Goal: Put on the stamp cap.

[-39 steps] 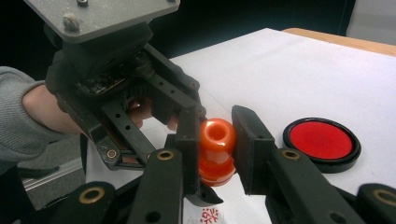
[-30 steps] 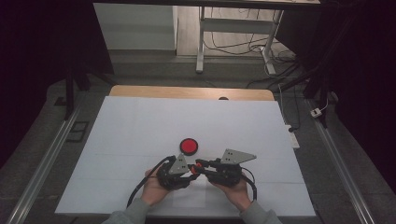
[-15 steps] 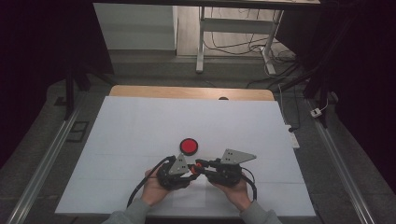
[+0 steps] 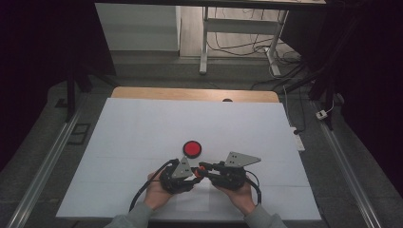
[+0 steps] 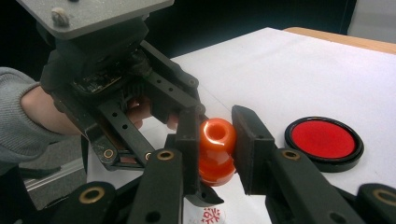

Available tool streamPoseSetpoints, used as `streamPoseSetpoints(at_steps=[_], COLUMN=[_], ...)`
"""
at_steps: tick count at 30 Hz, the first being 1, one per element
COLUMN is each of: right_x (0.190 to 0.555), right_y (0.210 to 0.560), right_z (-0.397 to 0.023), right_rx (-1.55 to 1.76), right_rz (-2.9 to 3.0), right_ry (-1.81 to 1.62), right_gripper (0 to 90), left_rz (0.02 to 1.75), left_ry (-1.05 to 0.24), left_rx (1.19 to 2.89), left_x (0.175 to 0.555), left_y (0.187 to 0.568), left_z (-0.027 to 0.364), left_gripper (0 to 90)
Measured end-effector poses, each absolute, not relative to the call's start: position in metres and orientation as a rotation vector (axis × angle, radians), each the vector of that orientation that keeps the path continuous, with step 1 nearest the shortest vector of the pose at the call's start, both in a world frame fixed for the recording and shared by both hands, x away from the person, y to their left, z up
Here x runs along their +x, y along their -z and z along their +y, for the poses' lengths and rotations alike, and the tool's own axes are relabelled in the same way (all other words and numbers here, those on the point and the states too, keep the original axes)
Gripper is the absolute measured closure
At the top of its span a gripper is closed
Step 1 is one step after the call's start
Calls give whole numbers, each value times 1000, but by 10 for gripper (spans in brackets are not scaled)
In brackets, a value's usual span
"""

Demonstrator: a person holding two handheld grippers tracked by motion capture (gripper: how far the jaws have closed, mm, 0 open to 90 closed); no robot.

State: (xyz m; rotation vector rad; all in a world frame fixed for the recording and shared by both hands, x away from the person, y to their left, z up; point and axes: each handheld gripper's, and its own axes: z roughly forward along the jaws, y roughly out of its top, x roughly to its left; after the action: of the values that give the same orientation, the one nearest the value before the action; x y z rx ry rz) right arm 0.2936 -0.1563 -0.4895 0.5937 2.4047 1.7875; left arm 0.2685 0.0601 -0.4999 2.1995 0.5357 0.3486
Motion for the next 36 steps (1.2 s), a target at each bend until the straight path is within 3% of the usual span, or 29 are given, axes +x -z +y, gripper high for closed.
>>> streamPoseSetpoints(at_steps=[36], right_x=[290], right_y=[494], right_z=[-156], right_rx=[568], right_rz=[2406], right_ry=[-1778], right_gripper=[728], left_rz=[514], left_ry=[-397], left_rx=[2192], left_x=[263], left_y=[502], left_z=[60], left_gripper=[654])
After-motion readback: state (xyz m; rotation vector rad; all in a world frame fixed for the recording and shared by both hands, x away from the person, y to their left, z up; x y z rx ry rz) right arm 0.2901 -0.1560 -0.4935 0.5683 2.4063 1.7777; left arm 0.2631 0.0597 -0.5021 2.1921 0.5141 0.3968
